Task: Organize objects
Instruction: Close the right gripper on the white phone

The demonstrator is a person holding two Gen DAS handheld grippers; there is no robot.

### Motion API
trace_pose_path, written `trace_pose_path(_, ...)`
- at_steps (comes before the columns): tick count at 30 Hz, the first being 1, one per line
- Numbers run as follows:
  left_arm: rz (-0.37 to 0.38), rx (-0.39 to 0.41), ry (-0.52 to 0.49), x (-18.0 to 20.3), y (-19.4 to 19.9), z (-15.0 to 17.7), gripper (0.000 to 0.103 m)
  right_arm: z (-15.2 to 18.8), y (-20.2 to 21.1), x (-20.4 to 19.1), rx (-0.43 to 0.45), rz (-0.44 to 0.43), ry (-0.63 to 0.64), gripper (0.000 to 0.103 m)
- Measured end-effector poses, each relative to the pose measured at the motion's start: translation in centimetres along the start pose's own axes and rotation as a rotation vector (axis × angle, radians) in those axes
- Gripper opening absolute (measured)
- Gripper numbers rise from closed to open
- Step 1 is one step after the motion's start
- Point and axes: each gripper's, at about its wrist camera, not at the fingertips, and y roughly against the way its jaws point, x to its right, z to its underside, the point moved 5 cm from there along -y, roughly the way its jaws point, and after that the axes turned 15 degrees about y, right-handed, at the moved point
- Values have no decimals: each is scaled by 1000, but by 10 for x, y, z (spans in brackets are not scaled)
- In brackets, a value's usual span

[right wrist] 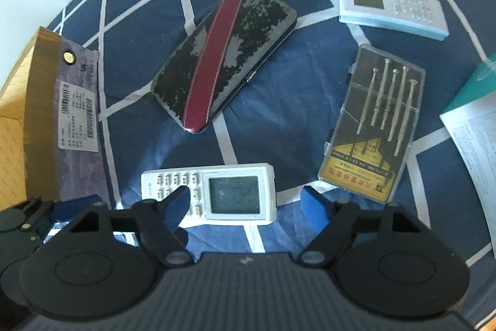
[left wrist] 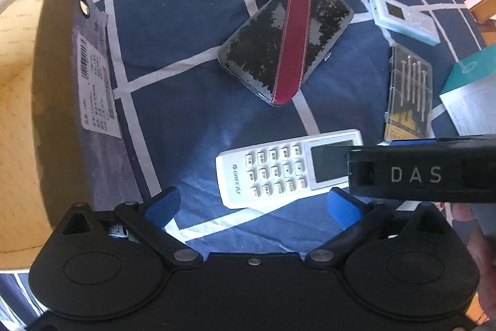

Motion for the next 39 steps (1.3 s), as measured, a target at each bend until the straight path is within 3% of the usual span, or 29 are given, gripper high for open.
trace_pose_path(8, 41, -51, 44, -7, -18, -8, 100, -2, -20, -3, -49, -26, -2, 78)
trace_pose_path(21, 124, -112, 67, -9, -36, -11, 75, -9, -34, -10, -70, -29, 38, 75)
trace_pose_path(32, 126, -125, 44, -8, -35, -9, 72, -10, -33, -9, -67, -6, 64, 70)
trace_pose_path(39, 112, -87, 44, -5, -18, -4, 70, -9, -23, -13, -40, -7, 85, 70)
